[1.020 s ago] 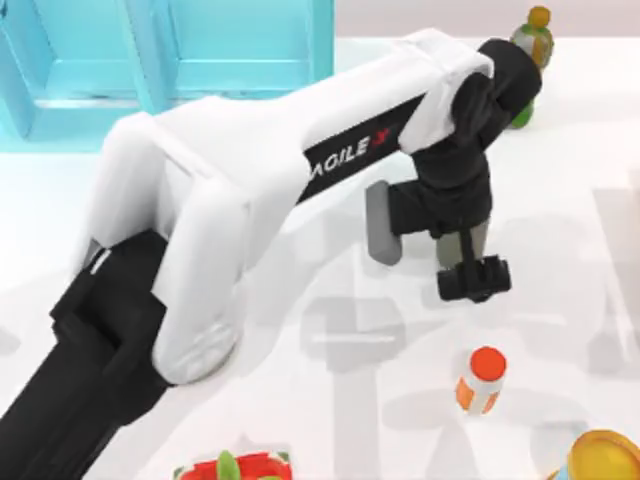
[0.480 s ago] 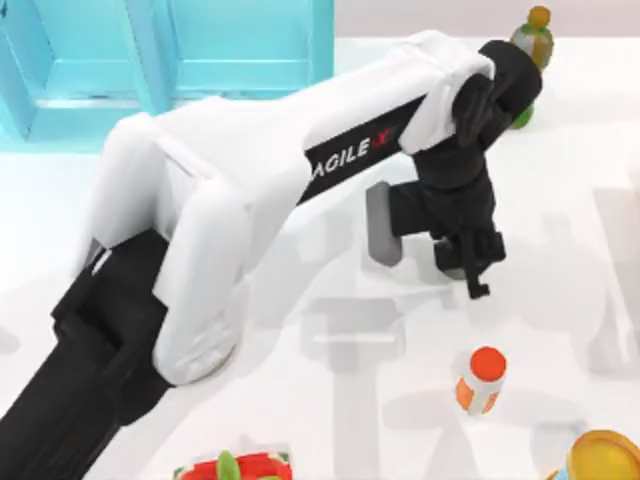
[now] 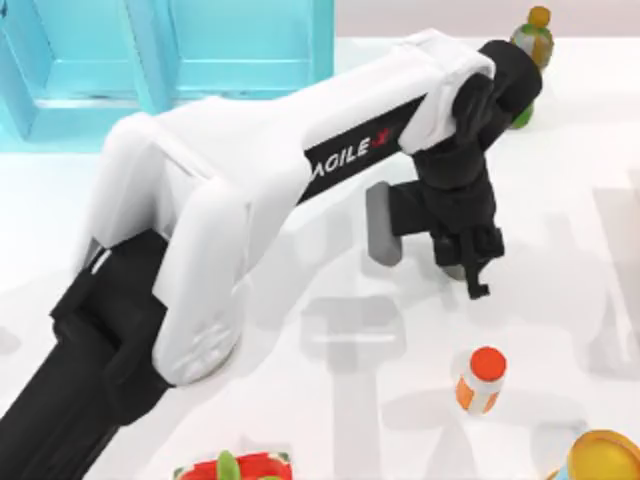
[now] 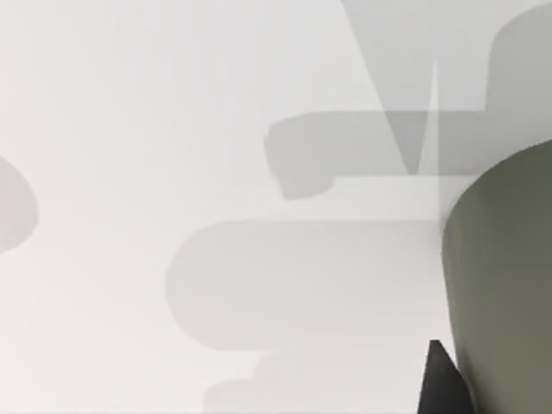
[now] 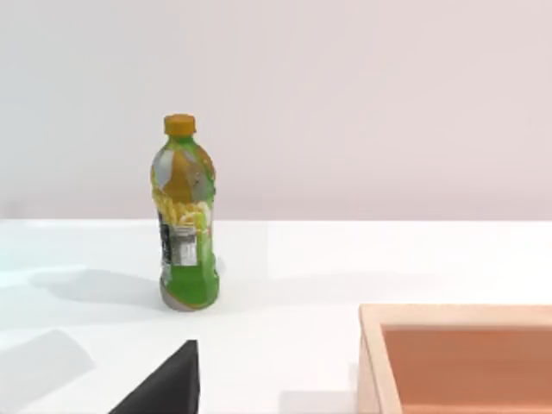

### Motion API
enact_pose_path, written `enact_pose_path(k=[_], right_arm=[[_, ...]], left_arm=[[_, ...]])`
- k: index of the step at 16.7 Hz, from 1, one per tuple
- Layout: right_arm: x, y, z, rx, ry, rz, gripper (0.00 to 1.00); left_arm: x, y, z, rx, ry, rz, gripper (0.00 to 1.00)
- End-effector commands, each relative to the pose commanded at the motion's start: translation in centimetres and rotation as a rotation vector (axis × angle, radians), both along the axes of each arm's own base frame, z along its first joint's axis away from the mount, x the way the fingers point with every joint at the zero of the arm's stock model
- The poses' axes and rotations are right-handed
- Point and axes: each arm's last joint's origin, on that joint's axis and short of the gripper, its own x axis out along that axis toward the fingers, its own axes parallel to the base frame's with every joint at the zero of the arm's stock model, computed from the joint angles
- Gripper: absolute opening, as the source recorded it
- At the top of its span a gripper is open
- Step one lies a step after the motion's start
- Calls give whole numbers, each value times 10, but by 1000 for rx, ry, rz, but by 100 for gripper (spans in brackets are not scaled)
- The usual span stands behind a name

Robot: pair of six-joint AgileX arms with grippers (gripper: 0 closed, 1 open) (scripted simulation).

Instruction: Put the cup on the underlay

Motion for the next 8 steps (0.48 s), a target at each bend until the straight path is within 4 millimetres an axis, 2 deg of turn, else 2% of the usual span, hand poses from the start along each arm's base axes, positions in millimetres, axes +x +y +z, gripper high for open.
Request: enact_pose_path(k=[4,8], right_arm=[[0,0,0,0,0,0,100],[0,0,0,0,0,0,100]], left_arm=[[3,4,1,2,-1,0,0],[23,37,7,35,-20,-66,0]])
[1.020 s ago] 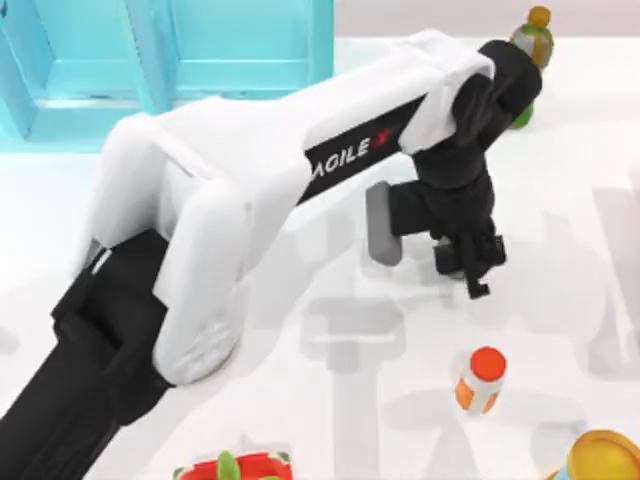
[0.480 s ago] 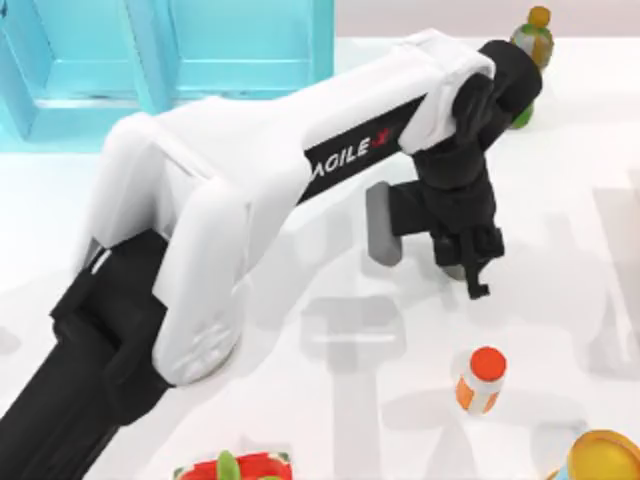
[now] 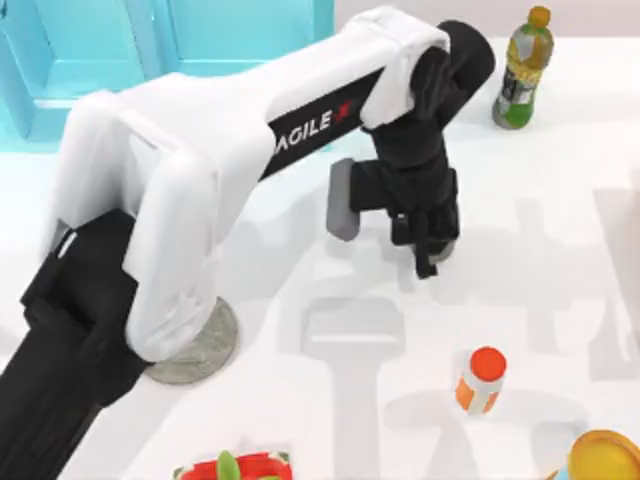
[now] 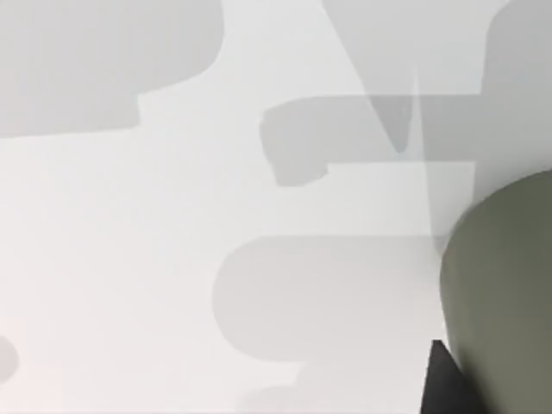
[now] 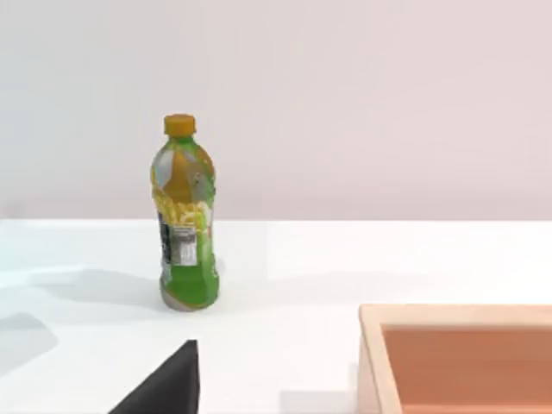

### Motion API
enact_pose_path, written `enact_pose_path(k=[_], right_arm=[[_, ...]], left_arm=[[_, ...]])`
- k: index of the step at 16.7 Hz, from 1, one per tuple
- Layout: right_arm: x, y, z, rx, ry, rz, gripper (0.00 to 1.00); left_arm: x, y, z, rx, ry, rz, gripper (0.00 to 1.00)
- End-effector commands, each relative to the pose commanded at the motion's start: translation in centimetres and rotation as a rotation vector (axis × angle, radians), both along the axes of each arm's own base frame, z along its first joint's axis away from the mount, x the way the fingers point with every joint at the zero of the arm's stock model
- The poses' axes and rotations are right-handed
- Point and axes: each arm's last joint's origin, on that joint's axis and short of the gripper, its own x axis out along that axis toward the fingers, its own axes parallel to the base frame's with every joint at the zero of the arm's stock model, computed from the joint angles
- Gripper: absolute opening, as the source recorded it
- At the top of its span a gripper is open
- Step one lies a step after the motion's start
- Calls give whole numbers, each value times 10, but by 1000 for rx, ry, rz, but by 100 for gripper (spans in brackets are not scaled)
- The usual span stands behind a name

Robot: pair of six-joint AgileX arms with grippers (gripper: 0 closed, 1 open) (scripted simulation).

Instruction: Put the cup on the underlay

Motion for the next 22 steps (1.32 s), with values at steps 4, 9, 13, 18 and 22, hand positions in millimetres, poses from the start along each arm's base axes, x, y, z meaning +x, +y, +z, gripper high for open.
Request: enact_pose_path(k=[4,9,13,18,22], right_arm=[[0,0,0,0,0,0,100],[0,0,0,0,0,0,100],[0,0,0,0,0,0,100],[0,0,0,0,0,0,100],[0,0,0,0,0,0,100]], left_arm=[[23,56,9,58,-25,-185,0],[31,130,25,118,-31,-574,0],[17,177,41,124,-19,-939,0],[-11,210,58,90,9,-1326,0],[-27,219,65,66,28,-1485,0]])
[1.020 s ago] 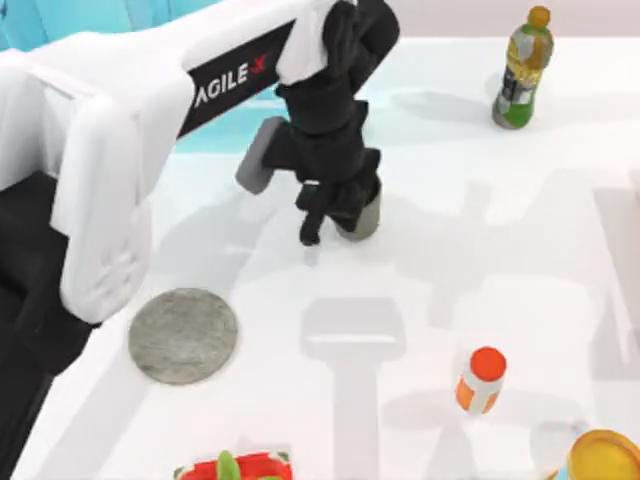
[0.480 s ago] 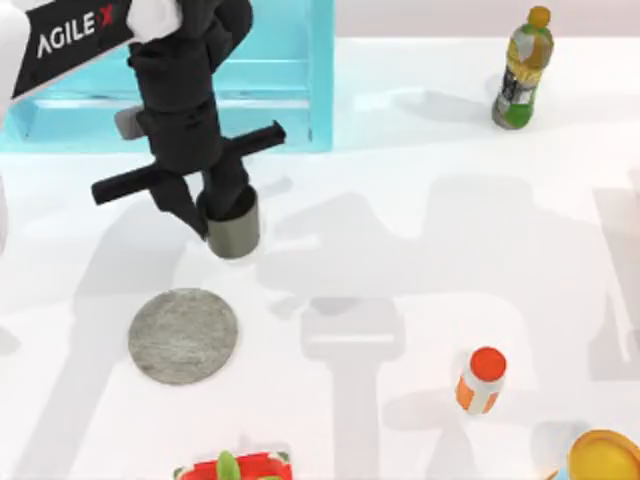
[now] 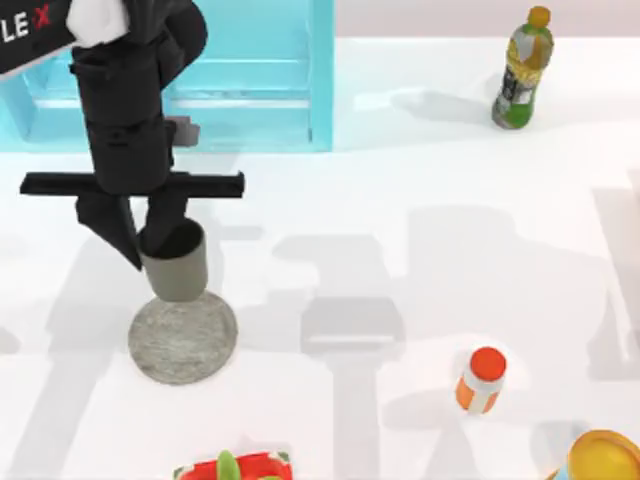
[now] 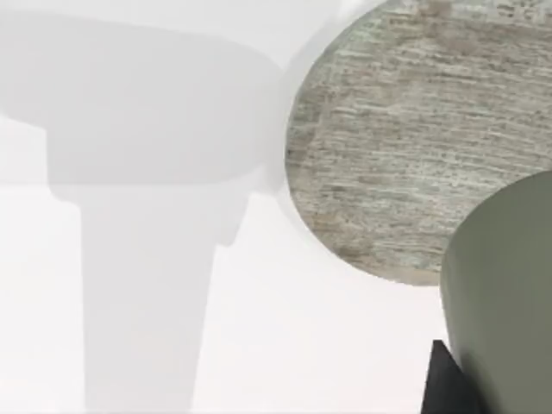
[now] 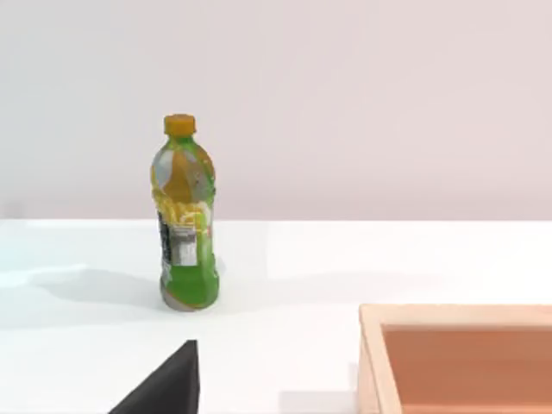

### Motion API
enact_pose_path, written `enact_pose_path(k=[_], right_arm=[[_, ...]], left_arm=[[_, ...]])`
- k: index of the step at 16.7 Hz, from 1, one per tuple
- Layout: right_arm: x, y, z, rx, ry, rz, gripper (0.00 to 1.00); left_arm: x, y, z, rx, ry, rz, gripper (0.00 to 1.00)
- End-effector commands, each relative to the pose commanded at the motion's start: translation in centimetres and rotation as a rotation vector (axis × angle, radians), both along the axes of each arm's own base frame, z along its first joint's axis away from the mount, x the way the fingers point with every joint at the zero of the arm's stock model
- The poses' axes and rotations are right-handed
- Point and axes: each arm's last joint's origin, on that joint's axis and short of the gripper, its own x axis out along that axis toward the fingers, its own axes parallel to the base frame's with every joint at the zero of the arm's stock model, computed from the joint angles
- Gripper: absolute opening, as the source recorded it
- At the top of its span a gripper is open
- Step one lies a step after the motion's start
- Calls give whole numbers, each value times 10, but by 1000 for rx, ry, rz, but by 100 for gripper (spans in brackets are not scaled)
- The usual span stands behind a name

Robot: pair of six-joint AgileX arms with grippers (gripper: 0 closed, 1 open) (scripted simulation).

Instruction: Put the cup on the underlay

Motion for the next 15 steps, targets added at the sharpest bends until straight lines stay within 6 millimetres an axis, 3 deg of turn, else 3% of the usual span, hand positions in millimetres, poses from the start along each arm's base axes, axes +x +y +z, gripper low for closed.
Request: enact_pose_path(k=[7,15], right_arm=[[0,0,0,0,0,0,100],[0,0,0,0,0,0,100]], left_arm=[[-2,-1,-1,0,6,-23,0],[-12,-5,-60,-1,2,-18,0]])
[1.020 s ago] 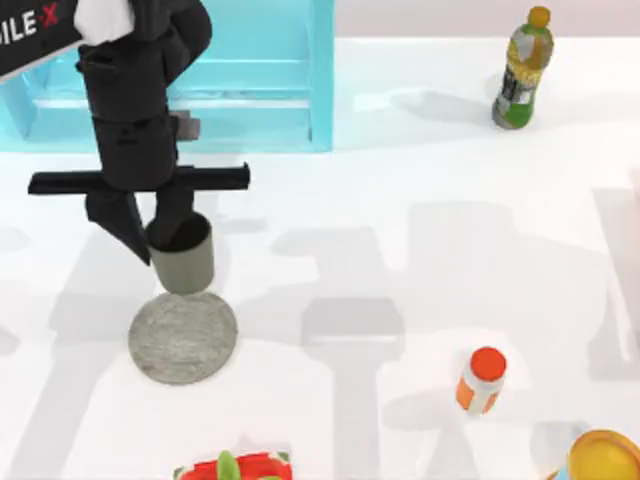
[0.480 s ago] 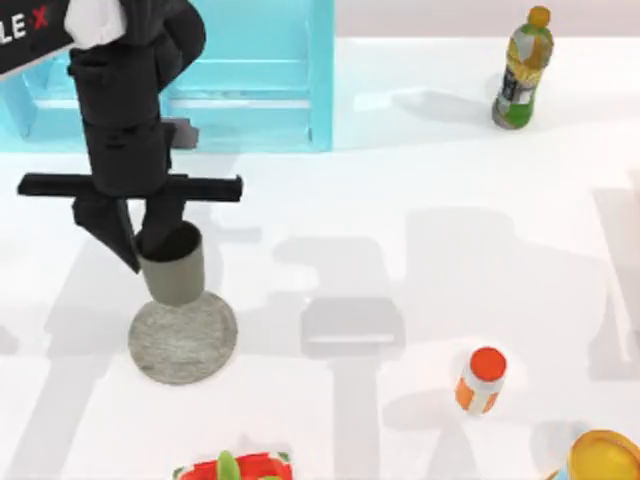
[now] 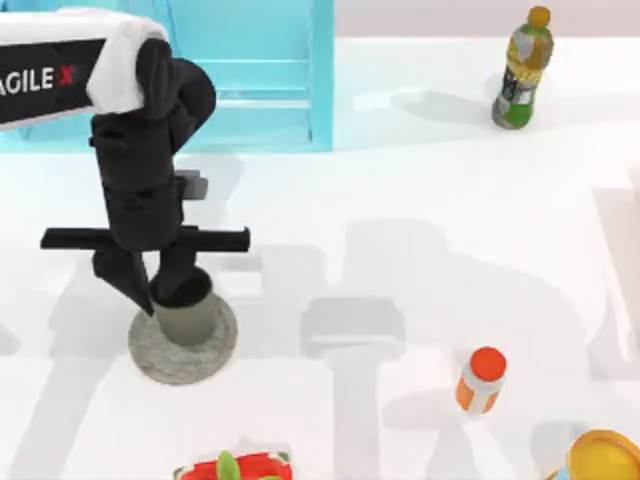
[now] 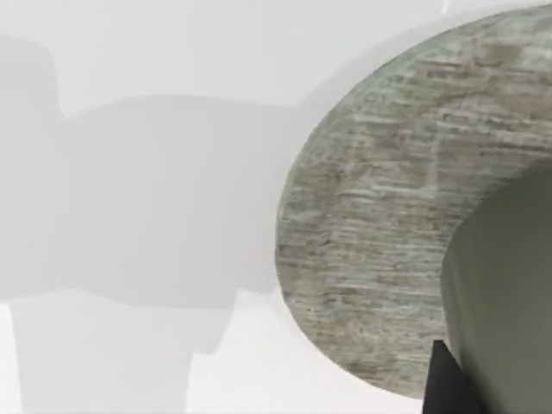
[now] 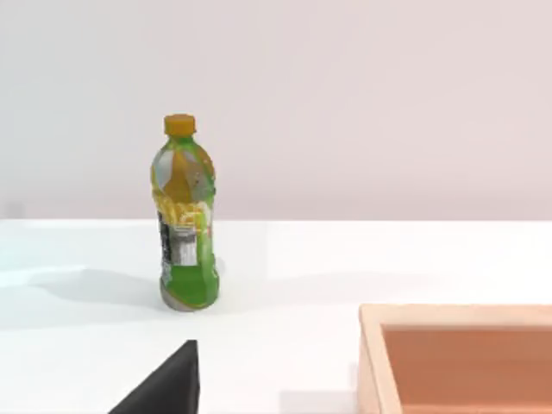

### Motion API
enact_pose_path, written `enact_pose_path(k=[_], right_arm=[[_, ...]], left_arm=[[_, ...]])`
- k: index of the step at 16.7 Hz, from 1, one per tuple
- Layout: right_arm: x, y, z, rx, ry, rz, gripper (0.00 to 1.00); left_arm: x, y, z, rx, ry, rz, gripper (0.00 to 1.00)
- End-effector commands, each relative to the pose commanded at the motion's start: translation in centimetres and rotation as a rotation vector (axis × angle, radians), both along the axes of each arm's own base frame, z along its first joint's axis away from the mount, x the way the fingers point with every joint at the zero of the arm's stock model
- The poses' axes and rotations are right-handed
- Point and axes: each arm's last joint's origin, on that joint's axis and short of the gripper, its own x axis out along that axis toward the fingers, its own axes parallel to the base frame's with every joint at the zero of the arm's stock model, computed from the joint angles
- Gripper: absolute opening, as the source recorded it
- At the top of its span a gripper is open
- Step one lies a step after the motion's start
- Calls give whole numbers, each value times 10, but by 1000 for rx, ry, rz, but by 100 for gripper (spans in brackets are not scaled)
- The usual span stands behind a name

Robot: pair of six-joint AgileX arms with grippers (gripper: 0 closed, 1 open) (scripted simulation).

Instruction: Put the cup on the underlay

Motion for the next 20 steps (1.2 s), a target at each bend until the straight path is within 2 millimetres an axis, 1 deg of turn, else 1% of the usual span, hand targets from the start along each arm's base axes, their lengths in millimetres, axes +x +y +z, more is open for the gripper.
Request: enact_pose_path(k=[1,4,17,18,20], right_arm=[[0,0,0,0,0,0,100],[0,0,0,0,0,0,100],[0,0,0,0,0,0,100],[0,0,0,0,0,0,100],[0,0,0,0,0,0,100]], left_arm=[[-1,0,-3,0,2,0,0],[-1,0,-3,0,2,0,0],[-1,0,-3,0,2,0,98],[-1,0,-3,0,2,0,100],[-1,0,-3,0,2,0,100]])
